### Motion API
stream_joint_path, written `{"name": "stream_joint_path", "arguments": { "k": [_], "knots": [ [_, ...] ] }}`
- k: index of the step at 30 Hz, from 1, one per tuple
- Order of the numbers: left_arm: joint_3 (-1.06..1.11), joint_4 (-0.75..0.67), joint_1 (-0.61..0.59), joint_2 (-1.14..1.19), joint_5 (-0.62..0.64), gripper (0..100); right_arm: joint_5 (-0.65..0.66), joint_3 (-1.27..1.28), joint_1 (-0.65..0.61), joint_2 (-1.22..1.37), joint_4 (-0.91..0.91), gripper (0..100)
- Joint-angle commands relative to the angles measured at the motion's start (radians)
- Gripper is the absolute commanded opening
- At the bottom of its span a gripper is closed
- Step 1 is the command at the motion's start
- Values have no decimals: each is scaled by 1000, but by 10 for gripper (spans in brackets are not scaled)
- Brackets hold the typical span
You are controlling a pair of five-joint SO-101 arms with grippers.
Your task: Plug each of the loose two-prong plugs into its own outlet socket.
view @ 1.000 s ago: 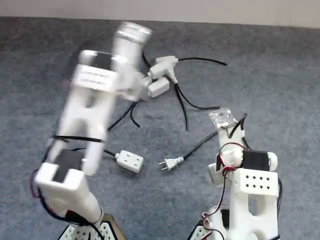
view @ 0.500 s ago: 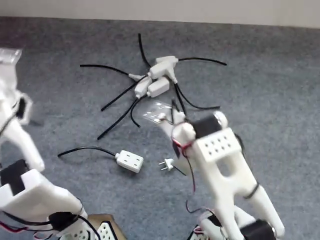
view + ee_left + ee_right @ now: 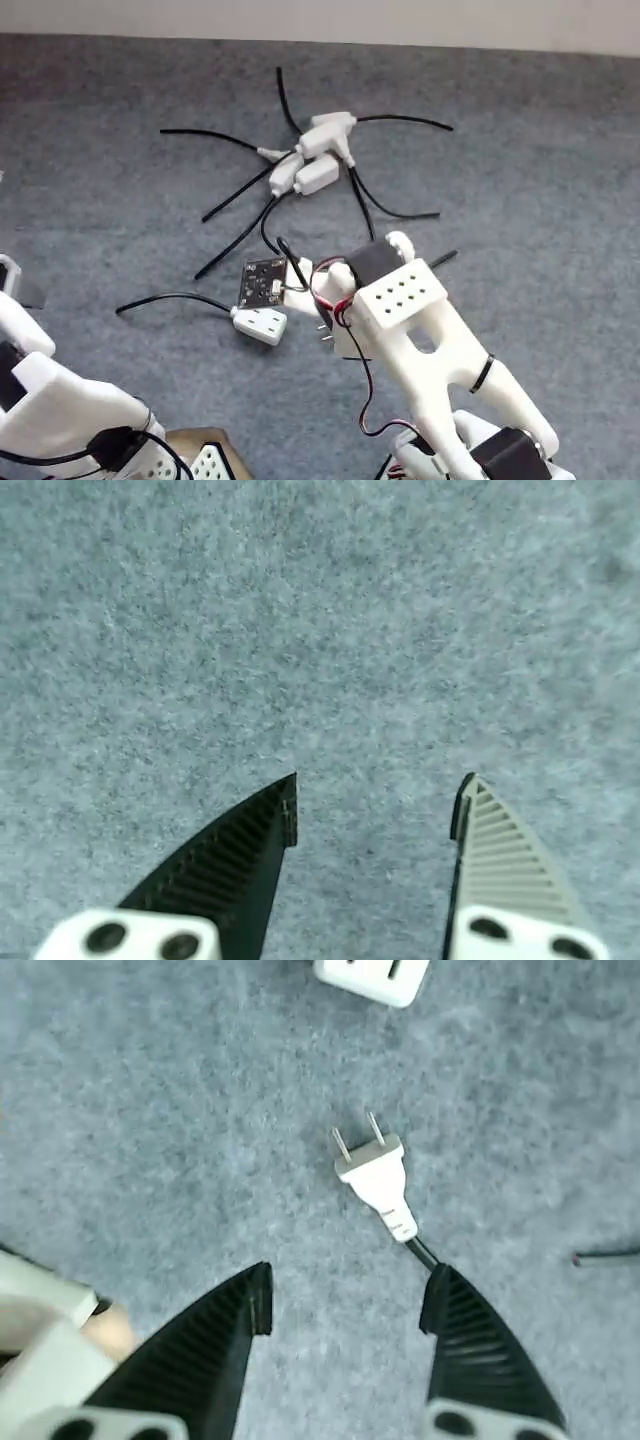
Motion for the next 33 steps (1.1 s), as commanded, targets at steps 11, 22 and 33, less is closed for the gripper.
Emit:
{"name": "stream_joint_path", "arguments": {
  "k": [11,22,33],
  "knots": [
    [33,-52,-7,-51,-11,263,-9,216,-18,4,-331,222],
    [33,-51,-65,-53,-66,263,110,246,145,7,-371,80],
    [28,-49,-108,-59,-66,263,178,272,154,21,-421,258]
  ]
}}
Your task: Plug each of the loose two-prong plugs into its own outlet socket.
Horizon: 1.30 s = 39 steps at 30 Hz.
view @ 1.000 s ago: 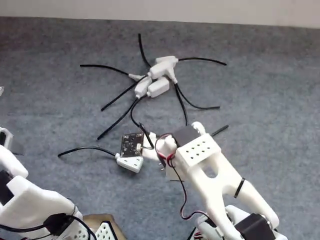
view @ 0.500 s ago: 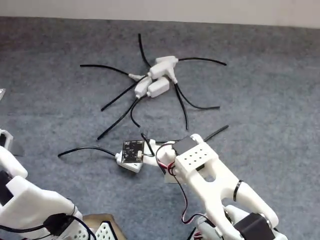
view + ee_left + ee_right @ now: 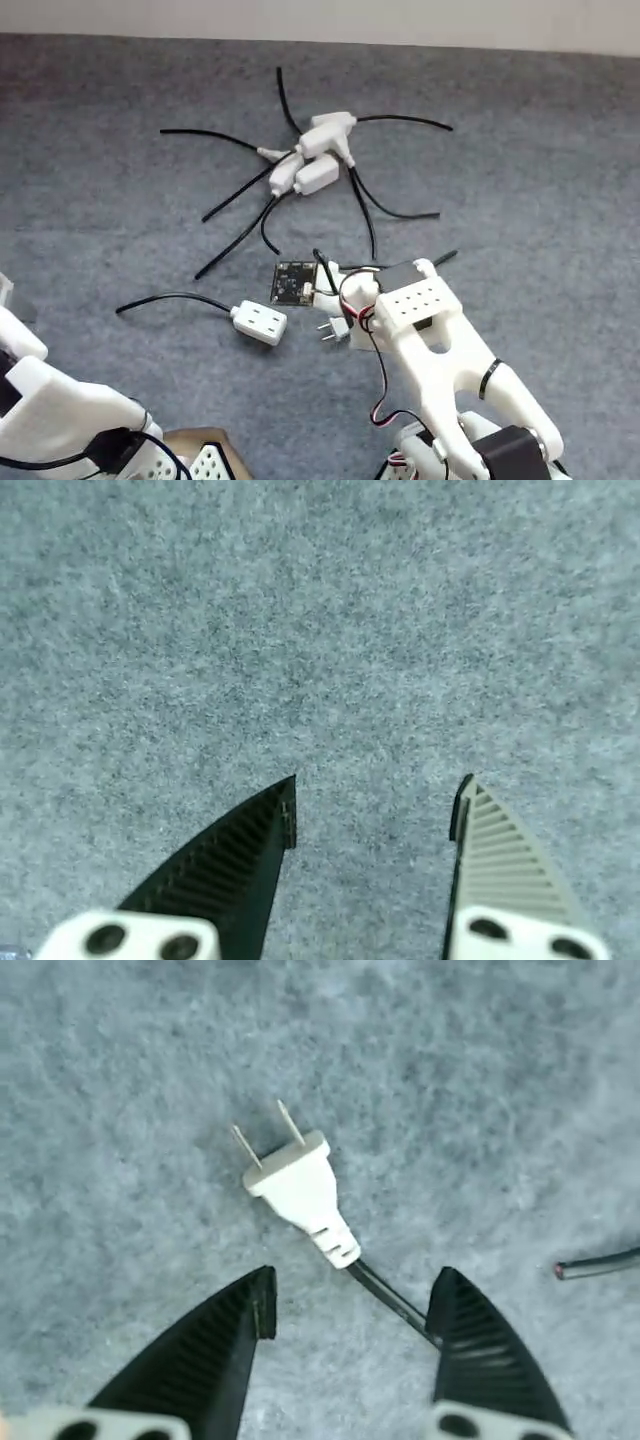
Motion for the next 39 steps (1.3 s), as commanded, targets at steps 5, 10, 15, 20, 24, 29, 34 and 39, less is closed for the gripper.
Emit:
{"name": "stream_joint_path", "arguments": {
  "k": [5,10,15,20,24,29,34,39],
  "knots": [
    [-61,-3,-85,-62,-9,263,43,25,-7,183,-128,258],
    [-65,-3,-101,-53,-12,264,34,-4,-13,275,-156,256],
    [-59,-3,-101,-51,-54,264,-69,-44,-39,274,-154,251],
    [-59,-3,-101,-51,-57,264,-170,-42,-87,236,-160,58],
    [-47,-3,-102,-51,-58,264,-281,-42,-87,234,-232,49],
    [-10,-9,-93,-51,-60,264,-359,-38,-71,226,-298,50],
    [-7,0,-64,-54,-58,264,-500,-54,-77,208,-209,4],
    [-24,141,50,-87,-54,260,-661,-108,-96,12,-156,6]
  ]
}}
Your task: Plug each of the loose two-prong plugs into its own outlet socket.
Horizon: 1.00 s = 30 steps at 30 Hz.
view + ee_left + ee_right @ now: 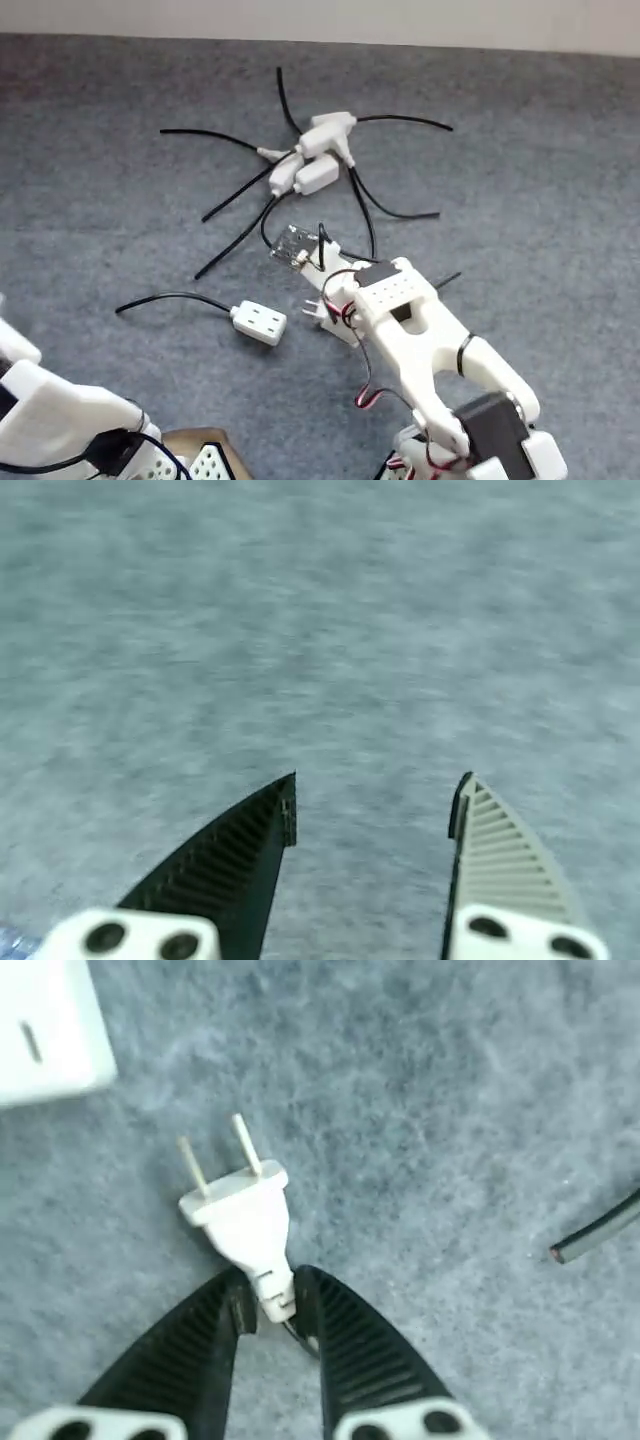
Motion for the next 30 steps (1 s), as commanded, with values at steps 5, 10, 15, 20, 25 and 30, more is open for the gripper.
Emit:
{"name": "stream_joint_path", "arguments": {
  "k": [5,10,15,20,25,30],
  "knots": [
    [-19,100,231,-222,166,259,-295,-186,41,-338,97,6],
    [99,68,455,-424,376,255,-425,-213,58,-348,99,6],
    [435,-282,648,-710,565,200,-459,-289,61,-265,186,6],
    [826,-620,737,-986,611,323,-466,-363,58,-151,228,6],
    [1069,-732,800,-1207,608,543,-480,-371,54,-148,254,6],
    [1260,-730,903,-1409,608,536,-516,-372,-39,-150,265,6]
  ]
}}
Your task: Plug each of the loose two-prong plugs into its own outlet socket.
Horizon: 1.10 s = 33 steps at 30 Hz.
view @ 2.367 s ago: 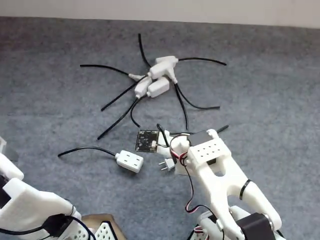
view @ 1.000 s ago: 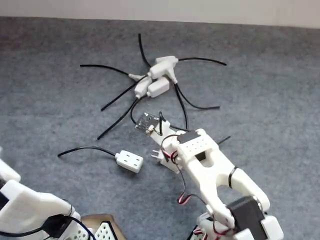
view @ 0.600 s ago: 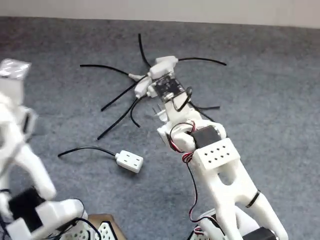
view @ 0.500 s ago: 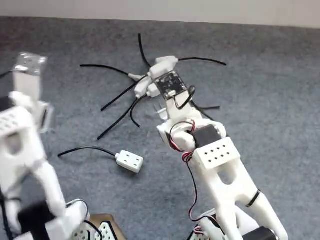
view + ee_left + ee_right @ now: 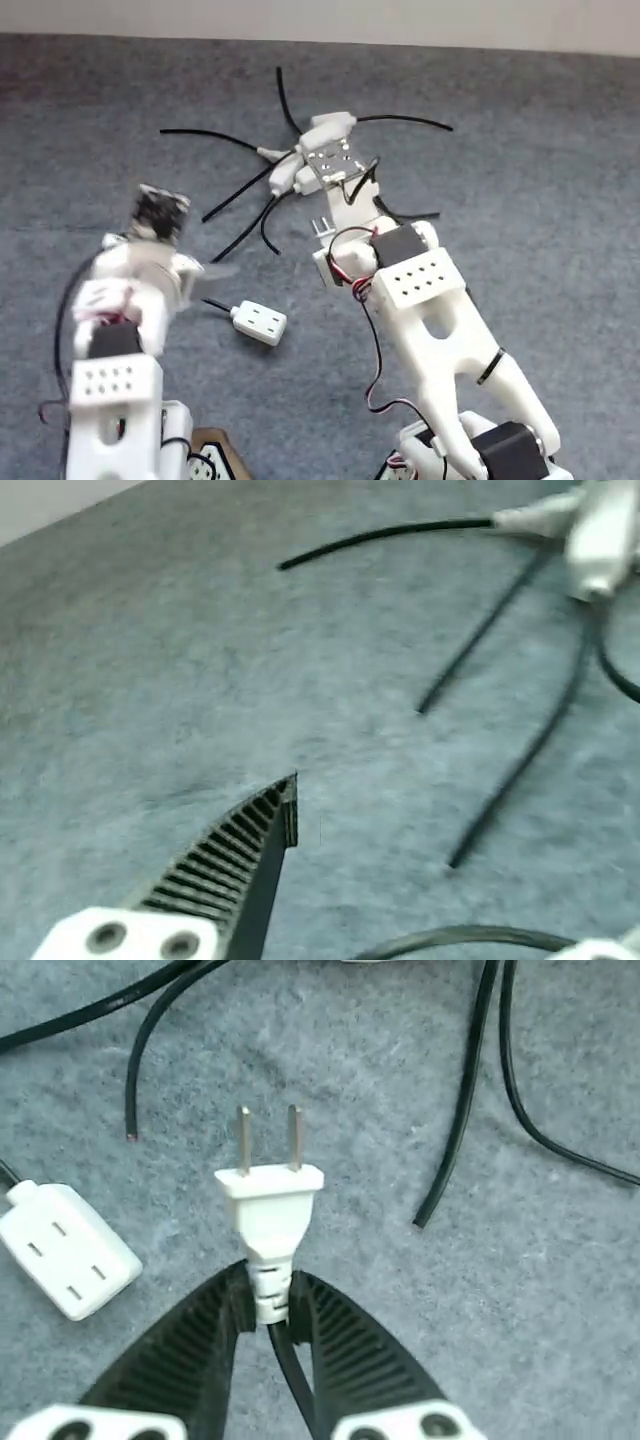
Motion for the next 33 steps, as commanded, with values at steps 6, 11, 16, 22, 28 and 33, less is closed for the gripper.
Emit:
{"name": "stream_joint_path", "arguments": {
  "k": [6,11,16,22,28,33],
  "knots": [
    [202,-20,50,-328,-83,534,38,4,-197,-10,-94,6],
    [179,15,-51,-446,-91,533,57,117,-263,-8,-180,6],
    [91,89,-64,-461,-91,533,57,125,-274,-8,-179,6],
    [94,95,-61,-461,-86,532,57,125,-318,-8,-177,6],
    [85,92,-61,-461,-86,532,54,127,-343,-8,-176,6],
    [82,91,-51,-461,-84,531,25,128,-348,-8,-176,6]
  ]
}}
